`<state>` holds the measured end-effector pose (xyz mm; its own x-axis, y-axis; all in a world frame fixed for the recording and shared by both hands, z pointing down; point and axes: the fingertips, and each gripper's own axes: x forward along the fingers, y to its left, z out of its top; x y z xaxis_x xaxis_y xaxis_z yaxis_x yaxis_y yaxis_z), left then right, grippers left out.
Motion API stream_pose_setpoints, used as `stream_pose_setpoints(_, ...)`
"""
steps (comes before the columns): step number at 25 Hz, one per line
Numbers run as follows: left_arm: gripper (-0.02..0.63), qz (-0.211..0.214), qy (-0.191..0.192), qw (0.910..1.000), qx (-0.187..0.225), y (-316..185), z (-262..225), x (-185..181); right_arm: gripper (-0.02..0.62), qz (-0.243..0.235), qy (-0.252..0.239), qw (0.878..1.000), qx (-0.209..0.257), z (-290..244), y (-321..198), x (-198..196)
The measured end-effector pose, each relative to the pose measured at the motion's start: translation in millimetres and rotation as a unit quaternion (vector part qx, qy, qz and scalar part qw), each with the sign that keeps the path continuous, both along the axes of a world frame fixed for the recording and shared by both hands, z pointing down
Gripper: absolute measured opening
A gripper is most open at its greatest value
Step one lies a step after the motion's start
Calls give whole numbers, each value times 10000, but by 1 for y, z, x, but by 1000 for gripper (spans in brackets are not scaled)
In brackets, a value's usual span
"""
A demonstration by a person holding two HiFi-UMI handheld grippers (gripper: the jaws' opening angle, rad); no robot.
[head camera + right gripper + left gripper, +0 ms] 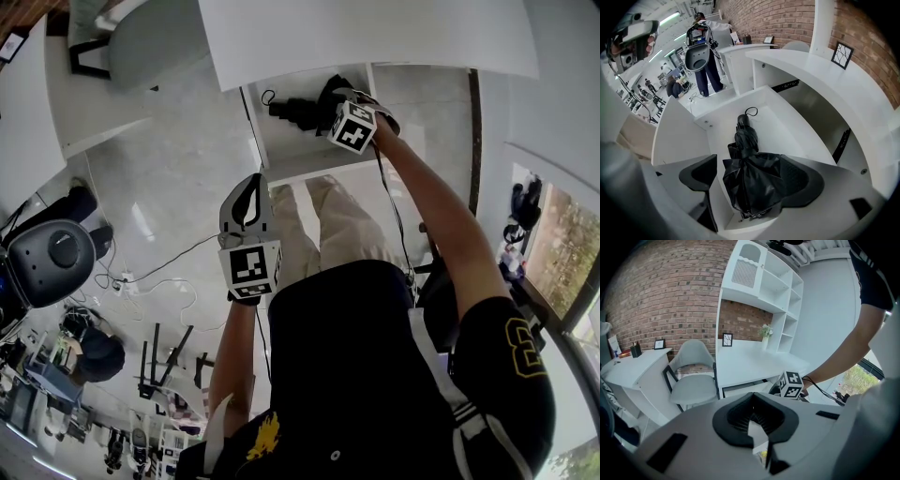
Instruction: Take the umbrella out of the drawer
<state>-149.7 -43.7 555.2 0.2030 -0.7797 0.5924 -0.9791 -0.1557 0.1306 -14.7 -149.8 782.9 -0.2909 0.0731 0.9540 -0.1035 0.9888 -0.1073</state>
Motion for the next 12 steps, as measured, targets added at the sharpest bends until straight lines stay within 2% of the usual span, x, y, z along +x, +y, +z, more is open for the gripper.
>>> stream_pose_setpoints(12, 18, -11, 46, 10000, -77, 5, 7, -1, 419, -78, 161, 9998, -6, 18, 4, 5)
